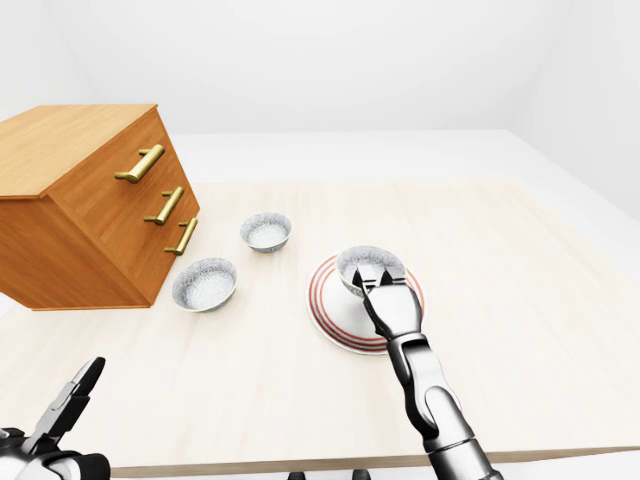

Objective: Put the bowl at the front on the plate.

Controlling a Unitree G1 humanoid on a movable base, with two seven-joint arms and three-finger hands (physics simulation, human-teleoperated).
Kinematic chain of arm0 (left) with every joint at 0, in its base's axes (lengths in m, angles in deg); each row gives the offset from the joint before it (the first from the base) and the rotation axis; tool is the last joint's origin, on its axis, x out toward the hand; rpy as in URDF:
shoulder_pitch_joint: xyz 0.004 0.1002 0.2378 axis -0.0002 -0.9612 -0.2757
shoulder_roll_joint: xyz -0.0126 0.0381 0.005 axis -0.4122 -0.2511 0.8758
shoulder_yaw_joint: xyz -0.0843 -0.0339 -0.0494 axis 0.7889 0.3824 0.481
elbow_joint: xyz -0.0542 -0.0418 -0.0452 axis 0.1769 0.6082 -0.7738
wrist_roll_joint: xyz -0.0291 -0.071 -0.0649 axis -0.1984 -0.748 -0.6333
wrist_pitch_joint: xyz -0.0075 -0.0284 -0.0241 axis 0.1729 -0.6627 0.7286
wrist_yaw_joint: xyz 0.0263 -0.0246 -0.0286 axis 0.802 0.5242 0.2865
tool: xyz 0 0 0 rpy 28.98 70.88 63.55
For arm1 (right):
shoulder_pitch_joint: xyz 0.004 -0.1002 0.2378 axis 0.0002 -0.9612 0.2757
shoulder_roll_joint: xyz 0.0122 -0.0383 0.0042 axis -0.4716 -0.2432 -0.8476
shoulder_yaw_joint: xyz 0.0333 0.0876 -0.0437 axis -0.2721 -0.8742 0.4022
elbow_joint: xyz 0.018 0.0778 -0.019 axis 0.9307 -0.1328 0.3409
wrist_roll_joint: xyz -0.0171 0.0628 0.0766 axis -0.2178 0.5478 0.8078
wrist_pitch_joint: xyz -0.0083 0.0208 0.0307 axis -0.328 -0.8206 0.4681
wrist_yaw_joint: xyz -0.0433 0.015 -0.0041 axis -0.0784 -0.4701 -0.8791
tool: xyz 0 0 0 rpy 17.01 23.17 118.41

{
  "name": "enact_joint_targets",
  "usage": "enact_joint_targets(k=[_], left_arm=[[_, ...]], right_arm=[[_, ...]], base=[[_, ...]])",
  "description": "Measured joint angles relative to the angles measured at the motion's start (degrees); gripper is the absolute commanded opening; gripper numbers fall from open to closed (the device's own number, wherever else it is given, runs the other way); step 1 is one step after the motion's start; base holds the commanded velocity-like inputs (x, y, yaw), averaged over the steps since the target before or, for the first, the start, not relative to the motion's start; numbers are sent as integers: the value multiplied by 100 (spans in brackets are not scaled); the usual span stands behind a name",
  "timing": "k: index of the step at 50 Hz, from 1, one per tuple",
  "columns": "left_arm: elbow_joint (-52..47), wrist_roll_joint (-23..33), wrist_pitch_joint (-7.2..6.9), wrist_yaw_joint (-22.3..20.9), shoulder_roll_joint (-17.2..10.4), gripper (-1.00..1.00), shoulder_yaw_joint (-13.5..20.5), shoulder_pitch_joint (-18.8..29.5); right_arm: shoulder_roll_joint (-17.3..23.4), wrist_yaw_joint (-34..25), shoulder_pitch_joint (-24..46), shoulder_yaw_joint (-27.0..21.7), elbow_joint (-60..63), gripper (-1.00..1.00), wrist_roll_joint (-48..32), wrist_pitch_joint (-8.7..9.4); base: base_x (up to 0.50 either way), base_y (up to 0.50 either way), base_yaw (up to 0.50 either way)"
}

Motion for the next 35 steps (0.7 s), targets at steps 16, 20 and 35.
enact_joint_targets(k=[16,20,35], left_arm=[[-70,-12,0,0,5,100,21,-12],[-114,-17,0,0,14,100,40,-21],[-180,-12,0,0,24,100,81,-11]], right_arm=[[2,60,-5,-48,177,100,108,0],[0,53,-4,-48,258,100,118,0],[-44,-722,123,-82,1404,100,-292,0]], base=[[0,0,0],[0,0,0],[0,0,0]])
